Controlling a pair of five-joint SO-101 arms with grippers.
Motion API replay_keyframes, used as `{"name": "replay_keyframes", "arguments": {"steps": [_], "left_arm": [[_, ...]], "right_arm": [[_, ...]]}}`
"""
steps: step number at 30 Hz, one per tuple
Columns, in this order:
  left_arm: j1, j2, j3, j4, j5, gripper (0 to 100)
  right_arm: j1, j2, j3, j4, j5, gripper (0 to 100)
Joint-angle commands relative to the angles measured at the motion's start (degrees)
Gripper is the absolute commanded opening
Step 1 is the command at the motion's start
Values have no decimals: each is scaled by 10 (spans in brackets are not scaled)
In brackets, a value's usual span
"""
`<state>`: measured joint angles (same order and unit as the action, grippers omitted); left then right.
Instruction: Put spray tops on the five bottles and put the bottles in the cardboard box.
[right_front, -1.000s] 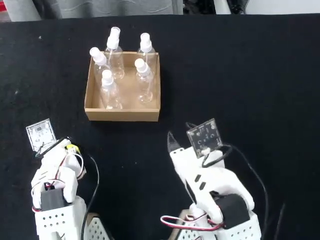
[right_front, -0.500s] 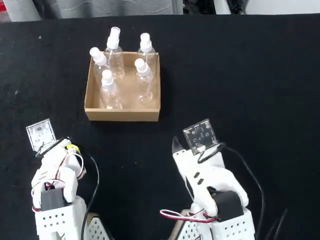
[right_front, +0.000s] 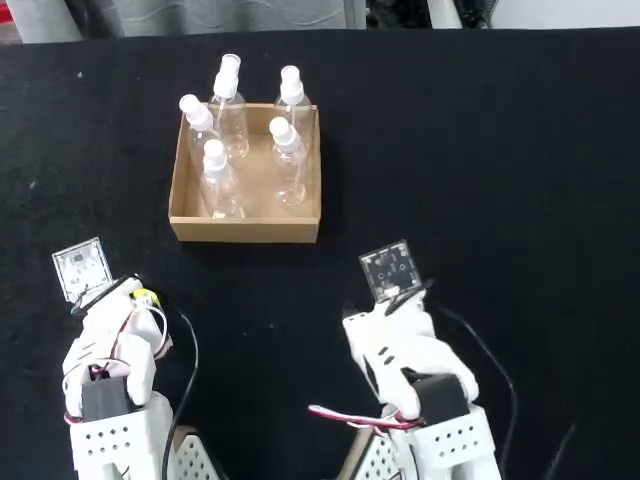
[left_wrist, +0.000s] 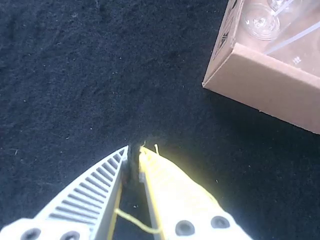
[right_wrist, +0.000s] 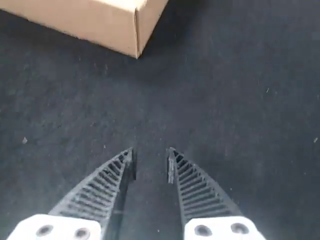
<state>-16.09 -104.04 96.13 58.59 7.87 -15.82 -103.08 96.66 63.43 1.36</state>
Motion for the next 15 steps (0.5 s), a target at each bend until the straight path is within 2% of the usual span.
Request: {"name": "replay_keyframes", "arguments": {"steps": [1, 4, 15], "left_arm": [[-5, -1, 13, 4, -3, 30], [-5, -1, 13, 4, -3, 30], [-5, -1, 13, 4, -3, 30]], "right_arm": [[26, -56, -2, 8, -4, 41], [38, -56, -2, 18, -4, 13], [38, -56, -2, 116, -2, 12]]}}
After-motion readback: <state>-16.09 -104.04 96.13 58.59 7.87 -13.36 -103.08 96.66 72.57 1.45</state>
